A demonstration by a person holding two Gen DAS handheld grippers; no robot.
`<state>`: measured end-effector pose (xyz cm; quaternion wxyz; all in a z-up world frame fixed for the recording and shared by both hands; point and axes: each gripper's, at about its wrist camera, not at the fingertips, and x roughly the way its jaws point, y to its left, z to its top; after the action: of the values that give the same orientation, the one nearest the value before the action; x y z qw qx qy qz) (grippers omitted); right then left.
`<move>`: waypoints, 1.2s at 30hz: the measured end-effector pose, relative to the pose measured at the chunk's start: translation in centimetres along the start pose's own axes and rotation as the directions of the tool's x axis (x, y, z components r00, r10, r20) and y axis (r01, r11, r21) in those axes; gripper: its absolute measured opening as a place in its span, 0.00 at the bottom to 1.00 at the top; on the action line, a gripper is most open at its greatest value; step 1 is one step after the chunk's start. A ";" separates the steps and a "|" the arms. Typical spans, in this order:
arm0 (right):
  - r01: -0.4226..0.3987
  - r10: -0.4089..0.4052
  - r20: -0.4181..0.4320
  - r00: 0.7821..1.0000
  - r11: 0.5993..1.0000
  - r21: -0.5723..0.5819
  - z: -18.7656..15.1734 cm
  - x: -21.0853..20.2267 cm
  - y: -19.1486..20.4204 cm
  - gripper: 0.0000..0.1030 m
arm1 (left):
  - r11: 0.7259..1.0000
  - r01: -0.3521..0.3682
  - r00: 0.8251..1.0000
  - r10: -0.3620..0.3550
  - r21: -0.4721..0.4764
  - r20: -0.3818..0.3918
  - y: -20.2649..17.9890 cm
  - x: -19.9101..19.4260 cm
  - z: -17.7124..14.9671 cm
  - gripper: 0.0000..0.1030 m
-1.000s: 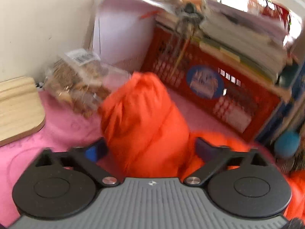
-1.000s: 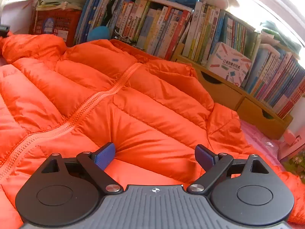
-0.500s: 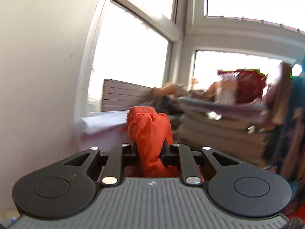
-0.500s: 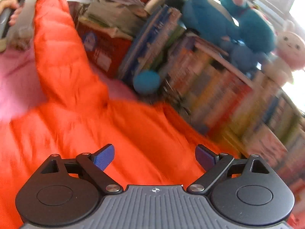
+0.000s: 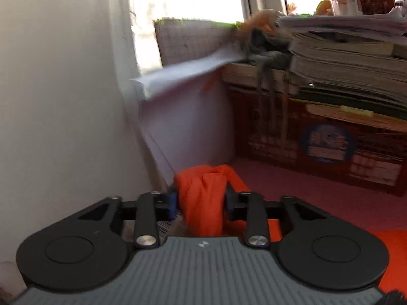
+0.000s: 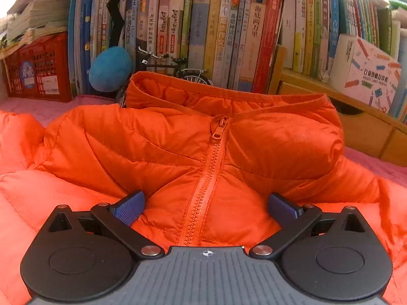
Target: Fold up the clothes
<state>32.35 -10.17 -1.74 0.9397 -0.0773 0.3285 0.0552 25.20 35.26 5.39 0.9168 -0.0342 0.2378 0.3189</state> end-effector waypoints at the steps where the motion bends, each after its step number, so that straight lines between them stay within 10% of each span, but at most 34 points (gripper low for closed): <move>1: 0.003 -0.003 0.003 1.000 1.000 -0.004 -0.1 0.0 0.1 1.00 | 0.999 0.037 0.999 -0.036 -0.022 0.025 0.3 -1.0 0.3 0.71; 2: 0.002 -0.002 0.003 1.000 1.000 -0.003 -0.1 0.0 0.0 1.00 | 0.996 0.068 0.996 -0.065 -0.050 0.060 0.7 -2.1 0.7 0.88; 7: -0.007 0.007 0.001 1.000 1.000 0.008 -0.2 0.2 -0.1 1.00 | 0.974 0.214 0.962 -0.198 -0.069 0.188 -0.7 -7.4 1.8 0.87; 12: 0.003 -0.003 0.008 1.000 1.000 -0.004 -0.1 0.1 0.1 1.00 | 0.927 0.347 0.928 -0.361 0.142 0.088 -10.8 -10.2 -3.6 0.87; 17: 0.006 -0.006 0.010 1.000 1.000 -0.007 -0.1 0.1 0.2 1.00 | 0.815 0.477 0.870 -0.491 0.329 -0.045 -20.9 -13.0 -9.0 0.70; 26: -0.001 0.000 0.022 1.000 1.000 0.006 0.2 -0.5 0.1 1.00 | 0.870 0.160 0.986 -0.159 0.467 -0.043 -21.0 -5.7 -10.0 0.85; 30: -0.017 0.016 0.129 0.992 1.000 0.013 0.9 -3.6 -0.8 1.00 | 0.887 0.125 0.992 -0.119 0.445 -0.041 -19.9 -4.0 -8.6 0.93; 32: -0.049 0.050 0.169 0.984 0.999 -0.014 0.7 -5.1 -1.5 1.00 | 0.901 0.116 0.993 -0.113 0.419 -0.031 -20.1 -5.2 -8.0 0.78; 36: -0.276 0.268 0.170 0.948 0.961 0.030 0.0 -6.1 -2.2 1.00 | 0.887 0.340 0.939 -0.337 0.313 -0.065 -21.2 -9.8 -7.6 0.77</move>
<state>27.98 -12.67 2.30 0.9487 -0.0016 0.2588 0.1816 28.07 11.27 1.23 0.9506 0.0724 0.2806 0.1113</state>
